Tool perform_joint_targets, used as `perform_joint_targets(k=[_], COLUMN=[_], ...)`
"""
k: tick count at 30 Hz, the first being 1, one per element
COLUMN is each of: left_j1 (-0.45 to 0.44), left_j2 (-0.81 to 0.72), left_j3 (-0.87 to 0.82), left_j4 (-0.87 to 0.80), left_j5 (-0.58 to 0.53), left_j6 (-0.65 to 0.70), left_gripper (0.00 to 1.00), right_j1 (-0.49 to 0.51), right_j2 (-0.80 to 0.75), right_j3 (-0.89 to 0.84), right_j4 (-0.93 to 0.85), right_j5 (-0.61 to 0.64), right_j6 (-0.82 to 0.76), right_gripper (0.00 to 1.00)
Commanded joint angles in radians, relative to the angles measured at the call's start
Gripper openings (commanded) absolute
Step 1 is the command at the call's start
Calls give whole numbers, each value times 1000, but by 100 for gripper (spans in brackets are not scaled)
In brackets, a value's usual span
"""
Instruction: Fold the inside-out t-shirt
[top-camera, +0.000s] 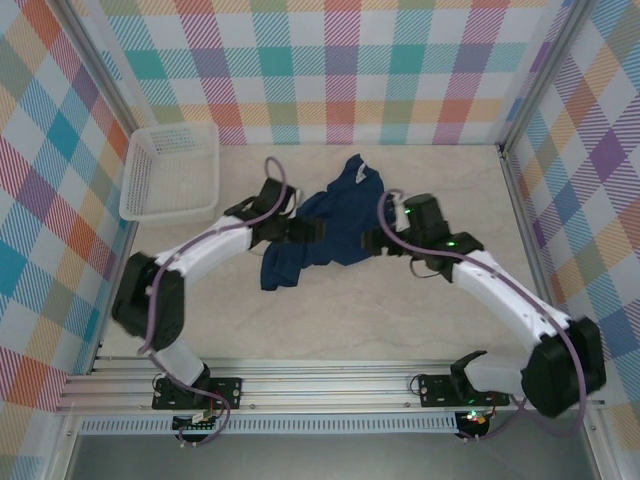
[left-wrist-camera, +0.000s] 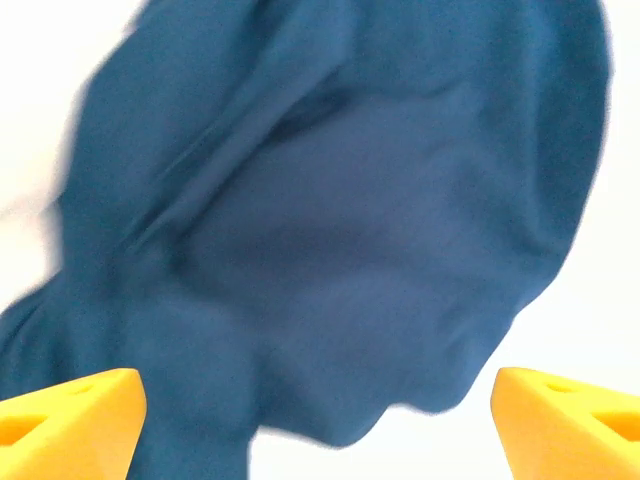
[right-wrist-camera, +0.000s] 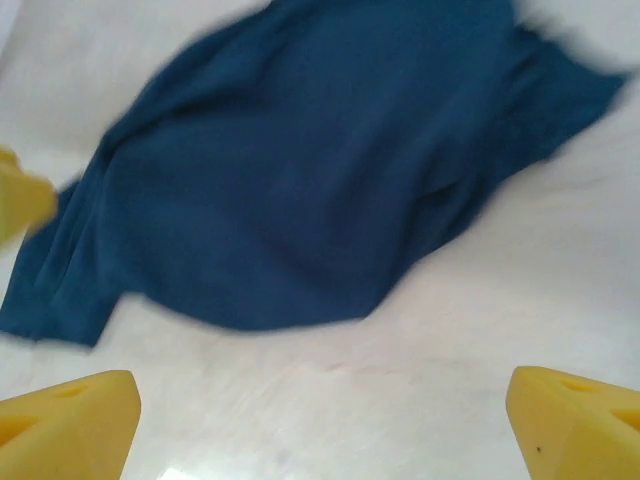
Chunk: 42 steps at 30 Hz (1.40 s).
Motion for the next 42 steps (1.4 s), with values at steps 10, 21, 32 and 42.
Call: perform_joint_targets(k=[10,21,32,42], left_j1=[80,87,95,95], left_j2=[20,-51,-582,-489], left_j3=[-243,-243,-83,71], left_j4=[90,168,218,120], left_j5=[-13,-52,77,106], left_j6=[-108,-67,-175,-170], left_gripper=[74,0,0,0], right_j1=[103,93,12,243], right_j2=[405,479,-63,164], right_j3=[128,248,181,-3], right_j4=[121,159,223,443], right_j5=[-25,142,-57,-244], right_j6=[81,-62,-144,-26], right_gripper=[89,0,0,72])
